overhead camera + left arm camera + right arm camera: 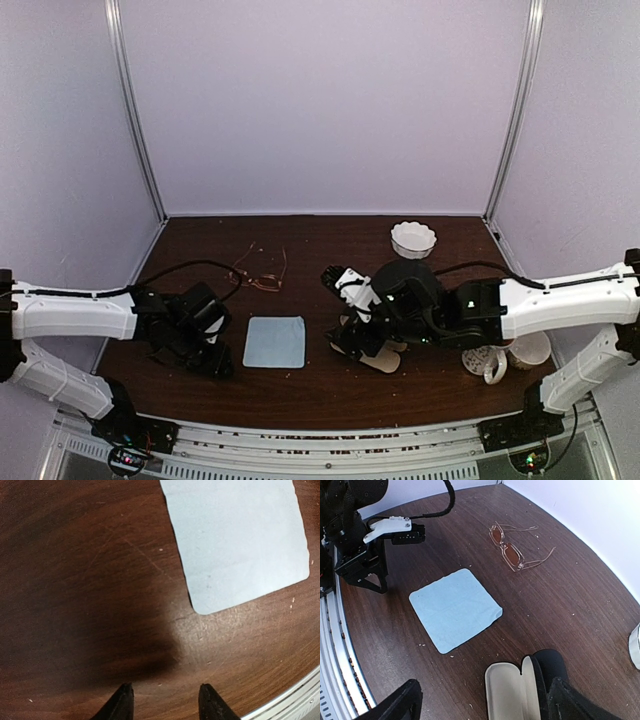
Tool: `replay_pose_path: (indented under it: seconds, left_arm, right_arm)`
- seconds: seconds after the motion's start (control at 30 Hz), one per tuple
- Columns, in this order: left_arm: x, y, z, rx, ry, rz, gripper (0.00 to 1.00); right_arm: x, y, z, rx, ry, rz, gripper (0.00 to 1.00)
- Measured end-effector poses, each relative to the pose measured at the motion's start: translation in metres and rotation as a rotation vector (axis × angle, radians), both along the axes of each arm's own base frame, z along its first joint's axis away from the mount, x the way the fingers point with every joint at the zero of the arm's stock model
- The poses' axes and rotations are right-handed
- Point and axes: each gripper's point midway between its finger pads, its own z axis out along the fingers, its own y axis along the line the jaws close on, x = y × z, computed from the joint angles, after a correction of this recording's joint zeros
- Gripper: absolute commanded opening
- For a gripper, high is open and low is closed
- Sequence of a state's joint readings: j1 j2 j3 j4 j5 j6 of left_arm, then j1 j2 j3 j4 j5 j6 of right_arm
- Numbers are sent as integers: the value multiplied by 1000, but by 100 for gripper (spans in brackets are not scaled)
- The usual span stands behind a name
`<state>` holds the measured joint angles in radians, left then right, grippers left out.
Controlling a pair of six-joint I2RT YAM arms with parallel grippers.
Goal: Organize the sunglasses
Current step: Pick up the corner of the glasses cleaning cloth at the center of the board.
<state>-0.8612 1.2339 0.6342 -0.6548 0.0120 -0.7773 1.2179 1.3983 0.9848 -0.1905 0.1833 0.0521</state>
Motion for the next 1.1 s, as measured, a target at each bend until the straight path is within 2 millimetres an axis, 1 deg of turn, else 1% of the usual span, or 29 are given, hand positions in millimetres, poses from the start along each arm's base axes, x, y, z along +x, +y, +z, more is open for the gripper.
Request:
replay_pose_path:
  seconds: [0.07,0.27,0.47,0.57,0.7,0.93,1.1]
  left_arm:
    - [2,-3,-4,13,15,2,42]
    - [15,-21,-11,11,27,19,41]
    - [28,-36,-18,17,42,44,37]
    - [31,-40,-23,26,53,52,34]
    - [34,-44,-23,19,51,57,28]
    - [38,-49,-24,15,55,60,24]
    - [37,-50,-24,16,54,65,18]
  right_arm:
    - [1,2,-4,-13,3,2,88]
    - [2,5,-17,-42,16,1,86]
    - [1,7,-17,-31,26,0,86]
    - [1,7,-17,-27,29,1,85]
    - [1,8,-20,-30,34,0,85]
    - [-1,11,-27,-43,47,12,84]
    - [-1,14,-28,-37,49,21,82]
